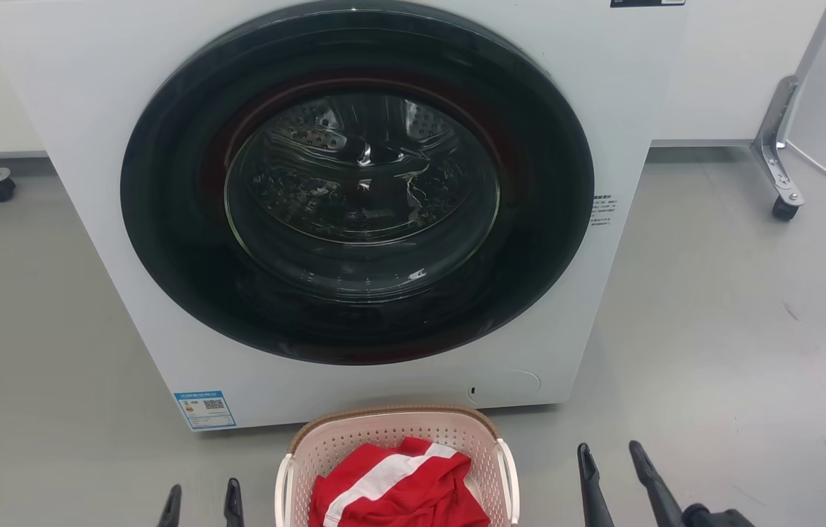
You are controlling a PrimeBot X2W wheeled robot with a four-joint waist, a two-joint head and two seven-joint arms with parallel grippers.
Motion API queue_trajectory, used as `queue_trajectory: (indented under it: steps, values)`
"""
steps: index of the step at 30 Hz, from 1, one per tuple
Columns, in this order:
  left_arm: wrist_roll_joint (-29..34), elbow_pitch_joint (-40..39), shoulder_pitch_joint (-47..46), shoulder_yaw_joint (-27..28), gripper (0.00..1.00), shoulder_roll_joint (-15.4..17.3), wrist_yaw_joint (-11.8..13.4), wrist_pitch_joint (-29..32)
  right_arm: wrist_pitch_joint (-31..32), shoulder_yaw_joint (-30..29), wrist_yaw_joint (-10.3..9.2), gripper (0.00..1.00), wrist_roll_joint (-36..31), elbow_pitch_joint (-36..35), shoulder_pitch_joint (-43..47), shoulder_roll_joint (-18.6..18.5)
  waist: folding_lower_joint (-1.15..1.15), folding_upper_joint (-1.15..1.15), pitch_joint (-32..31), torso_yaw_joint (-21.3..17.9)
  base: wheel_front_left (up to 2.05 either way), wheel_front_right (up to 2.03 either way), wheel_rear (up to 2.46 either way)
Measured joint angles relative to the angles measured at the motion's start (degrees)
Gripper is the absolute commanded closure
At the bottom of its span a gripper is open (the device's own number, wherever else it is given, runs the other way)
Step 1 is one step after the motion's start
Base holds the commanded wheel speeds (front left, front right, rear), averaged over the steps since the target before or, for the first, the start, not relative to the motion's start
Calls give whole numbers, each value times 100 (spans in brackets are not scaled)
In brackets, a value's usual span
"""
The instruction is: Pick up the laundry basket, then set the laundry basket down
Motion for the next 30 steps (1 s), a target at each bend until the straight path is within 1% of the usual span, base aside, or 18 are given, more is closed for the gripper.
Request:
queue_trajectory:
  steps: [1,6,12,19,20,22,30]
  values:
    - [-2,20,0,-2,100,-2,3,2,8,-1,0,100,1,14,2,0,0,0,2,0,0,0,0]
    - [-12,333,14,-24,100,-32,7,10,16,16,1,100,3,334,140,0,0,0,4,0,0,0,0]
    - [-225,394,3,37,100,-54,-49,116,79,-124,64,100,271,359,157,0,0,0,25,2,0,0,0]
    - [-840,468,-49,167,100,-78,-151,272,253,-333,143,100,836,414,103,4,0,0,51,3,0,0,0]
    - [-899,479,-64,182,100,-82,-154,300,270,-365,181,100,912,428,100,4,0,0,54,4,0,0,0]
    - [-1034,511,-109,208,100,-90,-199,342,321,-421,190,100,1089,448,84,8,0,0,61,4,0,0,0]
    - [-1639,603,-259,352,100,-110,-301,519,521,-668,326,100,1705,505,-30,18,0,0,87,6,0,0,0]
